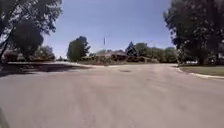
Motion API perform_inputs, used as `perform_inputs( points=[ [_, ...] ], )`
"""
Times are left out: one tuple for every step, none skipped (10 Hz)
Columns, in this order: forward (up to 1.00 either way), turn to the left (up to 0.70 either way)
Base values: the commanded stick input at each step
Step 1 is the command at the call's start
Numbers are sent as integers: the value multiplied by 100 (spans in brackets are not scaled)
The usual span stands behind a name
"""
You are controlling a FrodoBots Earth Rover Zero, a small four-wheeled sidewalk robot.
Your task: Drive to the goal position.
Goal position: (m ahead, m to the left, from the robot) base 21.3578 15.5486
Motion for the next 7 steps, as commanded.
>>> perform_inputs(
  points=[
    [70, 0],
    [70, 0],
    [70, 0],
    [70, 0],
    [70, 0],
    [70, 0],
    [70, 0]
  ],
)
